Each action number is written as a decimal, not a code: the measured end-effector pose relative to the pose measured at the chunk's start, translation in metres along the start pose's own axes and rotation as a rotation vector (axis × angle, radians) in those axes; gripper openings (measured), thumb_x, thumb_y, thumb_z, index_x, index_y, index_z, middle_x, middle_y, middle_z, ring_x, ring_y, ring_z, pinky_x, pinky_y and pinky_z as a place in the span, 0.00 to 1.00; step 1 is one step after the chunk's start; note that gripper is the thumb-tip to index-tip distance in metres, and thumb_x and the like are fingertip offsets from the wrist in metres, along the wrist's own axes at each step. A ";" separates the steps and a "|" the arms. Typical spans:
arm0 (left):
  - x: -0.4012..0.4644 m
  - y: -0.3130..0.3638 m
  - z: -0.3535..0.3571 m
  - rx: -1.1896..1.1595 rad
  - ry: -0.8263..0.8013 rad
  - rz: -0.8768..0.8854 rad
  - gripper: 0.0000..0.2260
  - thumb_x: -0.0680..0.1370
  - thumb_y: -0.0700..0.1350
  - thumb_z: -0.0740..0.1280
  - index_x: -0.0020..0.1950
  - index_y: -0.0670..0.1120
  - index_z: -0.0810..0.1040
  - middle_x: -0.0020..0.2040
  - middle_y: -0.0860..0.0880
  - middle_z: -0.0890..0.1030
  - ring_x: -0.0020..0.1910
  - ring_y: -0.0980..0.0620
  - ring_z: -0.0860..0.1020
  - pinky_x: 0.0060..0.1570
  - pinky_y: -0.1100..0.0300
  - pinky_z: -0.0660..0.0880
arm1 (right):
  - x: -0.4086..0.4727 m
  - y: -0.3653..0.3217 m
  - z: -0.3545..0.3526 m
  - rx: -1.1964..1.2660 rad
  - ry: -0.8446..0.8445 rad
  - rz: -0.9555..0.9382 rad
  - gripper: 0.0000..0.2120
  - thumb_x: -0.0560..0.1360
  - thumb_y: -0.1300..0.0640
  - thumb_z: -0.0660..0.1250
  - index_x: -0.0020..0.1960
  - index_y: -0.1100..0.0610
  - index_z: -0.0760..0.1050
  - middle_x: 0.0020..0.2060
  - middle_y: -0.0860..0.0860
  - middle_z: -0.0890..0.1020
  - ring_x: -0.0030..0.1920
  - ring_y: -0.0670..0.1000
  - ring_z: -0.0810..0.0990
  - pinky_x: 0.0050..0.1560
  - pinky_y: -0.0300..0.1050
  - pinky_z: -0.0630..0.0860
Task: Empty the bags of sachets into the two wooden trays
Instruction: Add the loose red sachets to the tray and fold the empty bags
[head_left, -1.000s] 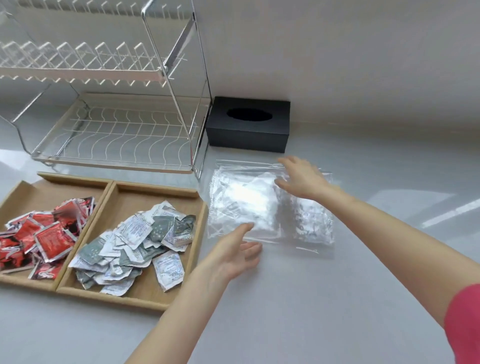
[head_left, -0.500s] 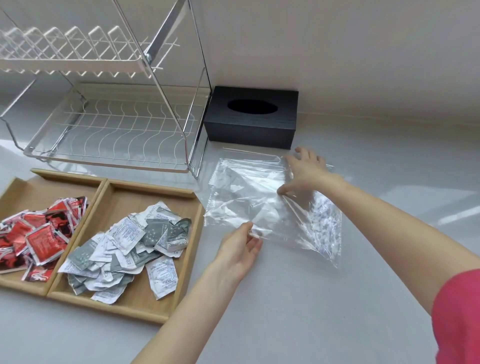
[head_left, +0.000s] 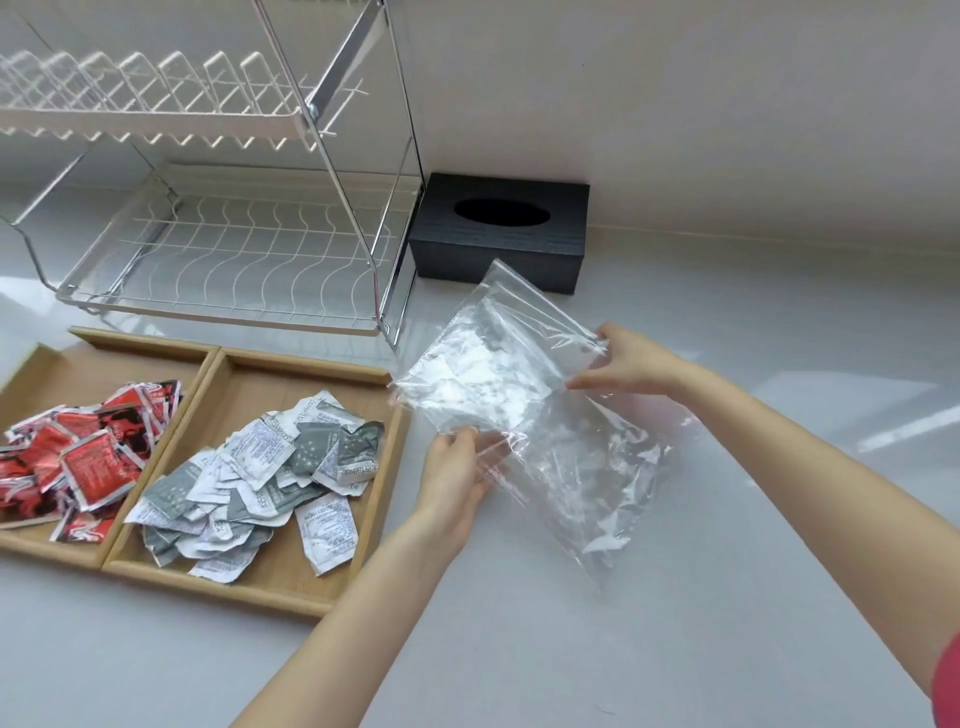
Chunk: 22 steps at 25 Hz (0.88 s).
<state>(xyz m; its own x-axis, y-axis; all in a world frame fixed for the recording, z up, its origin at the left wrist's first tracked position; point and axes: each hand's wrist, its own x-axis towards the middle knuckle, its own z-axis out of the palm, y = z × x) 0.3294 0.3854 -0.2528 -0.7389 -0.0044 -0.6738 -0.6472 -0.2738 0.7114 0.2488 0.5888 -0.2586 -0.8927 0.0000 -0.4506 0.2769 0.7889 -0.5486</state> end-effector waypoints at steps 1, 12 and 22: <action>-0.004 0.001 -0.002 0.004 -0.015 0.022 0.06 0.79 0.39 0.53 0.47 0.42 0.69 0.43 0.46 0.79 0.43 0.51 0.79 0.49 0.56 0.75 | -0.012 0.002 -0.003 0.089 -0.013 0.016 0.33 0.66 0.45 0.72 0.64 0.58 0.65 0.48 0.51 0.79 0.45 0.51 0.76 0.44 0.40 0.68; -0.045 0.027 -0.068 0.061 -0.059 0.159 0.12 0.78 0.47 0.60 0.56 0.41 0.70 0.50 0.45 0.74 0.45 0.47 0.76 0.49 0.51 0.76 | -0.110 -0.030 0.045 0.727 0.195 -0.023 0.07 0.71 0.55 0.70 0.46 0.56 0.76 0.33 0.46 0.80 0.26 0.37 0.79 0.30 0.31 0.72; -0.099 0.028 -0.182 0.058 -0.212 0.171 0.04 0.77 0.43 0.61 0.43 0.48 0.71 0.41 0.52 0.77 0.43 0.53 0.78 0.38 0.60 0.75 | -0.184 -0.110 0.131 0.864 0.220 -0.098 0.04 0.72 0.57 0.68 0.45 0.56 0.74 0.37 0.48 0.81 0.30 0.42 0.82 0.30 0.31 0.75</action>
<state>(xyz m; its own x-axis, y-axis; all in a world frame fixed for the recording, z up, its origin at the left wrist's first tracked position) 0.4187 0.2029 -0.2023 -0.8570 0.1577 -0.4906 -0.5150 -0.2313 0.8254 0.4293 0.4216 -0.2076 -0.9499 0.1443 -0.2772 0.2872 0.0535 -0.9564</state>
